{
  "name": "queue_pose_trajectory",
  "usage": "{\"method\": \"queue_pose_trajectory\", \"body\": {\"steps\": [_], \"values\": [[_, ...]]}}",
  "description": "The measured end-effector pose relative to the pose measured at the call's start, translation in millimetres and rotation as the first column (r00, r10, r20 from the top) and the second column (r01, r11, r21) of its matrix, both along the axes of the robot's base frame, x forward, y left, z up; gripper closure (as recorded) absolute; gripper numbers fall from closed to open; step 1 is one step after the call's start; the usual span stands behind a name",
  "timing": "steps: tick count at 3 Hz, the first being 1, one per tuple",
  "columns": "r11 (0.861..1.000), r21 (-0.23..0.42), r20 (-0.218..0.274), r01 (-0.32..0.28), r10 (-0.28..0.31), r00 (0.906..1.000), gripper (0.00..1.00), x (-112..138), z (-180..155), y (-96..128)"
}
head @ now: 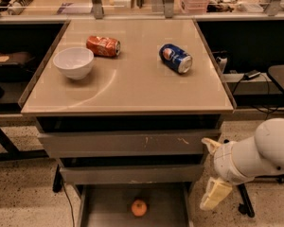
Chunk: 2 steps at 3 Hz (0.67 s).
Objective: Pick orange from bottom drawer and place on counter
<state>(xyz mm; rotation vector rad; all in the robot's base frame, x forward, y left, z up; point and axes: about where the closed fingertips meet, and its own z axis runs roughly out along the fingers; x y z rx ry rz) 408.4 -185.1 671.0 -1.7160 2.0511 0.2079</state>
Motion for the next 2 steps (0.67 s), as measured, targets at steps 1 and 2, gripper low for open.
{"method": "queue_pose_trajectory", "body": {"steps": [1,2], "values": [[0.999,0.046,-0.077,-0.018,0.021,0.9968,0.00,-1.2,-74.5,15.5],[0.993,0.089,-0.108,-0.083,0.092,0.9898,0.00,-7.5,-147.3,36.0]]}}
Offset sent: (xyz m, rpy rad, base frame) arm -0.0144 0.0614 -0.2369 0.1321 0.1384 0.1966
